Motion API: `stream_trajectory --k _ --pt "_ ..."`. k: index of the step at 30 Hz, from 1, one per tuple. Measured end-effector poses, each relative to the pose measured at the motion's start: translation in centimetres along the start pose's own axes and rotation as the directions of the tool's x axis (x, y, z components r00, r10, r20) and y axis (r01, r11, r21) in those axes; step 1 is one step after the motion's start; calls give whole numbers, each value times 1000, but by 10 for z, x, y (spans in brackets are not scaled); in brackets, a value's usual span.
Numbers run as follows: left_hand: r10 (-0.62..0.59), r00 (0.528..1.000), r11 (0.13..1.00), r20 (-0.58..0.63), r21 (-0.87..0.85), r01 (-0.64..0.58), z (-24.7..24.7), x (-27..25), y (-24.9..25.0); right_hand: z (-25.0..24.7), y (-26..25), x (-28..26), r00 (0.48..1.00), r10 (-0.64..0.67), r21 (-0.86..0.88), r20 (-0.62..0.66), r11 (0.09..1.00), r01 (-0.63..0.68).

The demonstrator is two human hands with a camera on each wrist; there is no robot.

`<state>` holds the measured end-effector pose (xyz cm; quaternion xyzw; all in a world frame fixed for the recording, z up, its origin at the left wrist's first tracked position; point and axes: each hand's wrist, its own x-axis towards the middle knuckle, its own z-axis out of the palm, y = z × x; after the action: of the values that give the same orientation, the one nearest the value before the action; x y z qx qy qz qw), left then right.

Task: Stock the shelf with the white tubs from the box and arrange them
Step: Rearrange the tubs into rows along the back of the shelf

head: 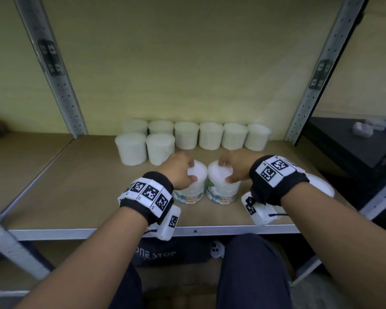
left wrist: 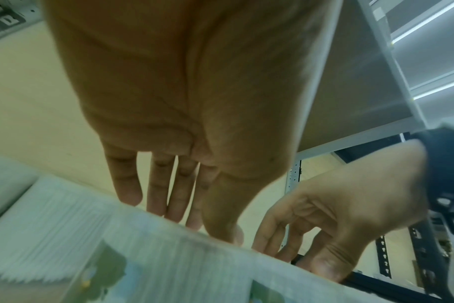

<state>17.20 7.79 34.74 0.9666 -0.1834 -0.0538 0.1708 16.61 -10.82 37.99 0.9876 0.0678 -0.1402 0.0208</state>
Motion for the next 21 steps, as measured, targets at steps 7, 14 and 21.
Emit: stream_trajectory --k 7,14,21 --pt "24 1000 999 9 24 -24 6 -28 10 4 1 -37 1000 -9 39 28 999 8" --pt "18 1000 1000 2 13 -18 12 -39 22 11 8 -51 999 -5 62 34 998 2" --pt "20 1000 1000 -21 -23 -21 15 -41 28 16 15 -56 1000 7 122 15 992 -9"
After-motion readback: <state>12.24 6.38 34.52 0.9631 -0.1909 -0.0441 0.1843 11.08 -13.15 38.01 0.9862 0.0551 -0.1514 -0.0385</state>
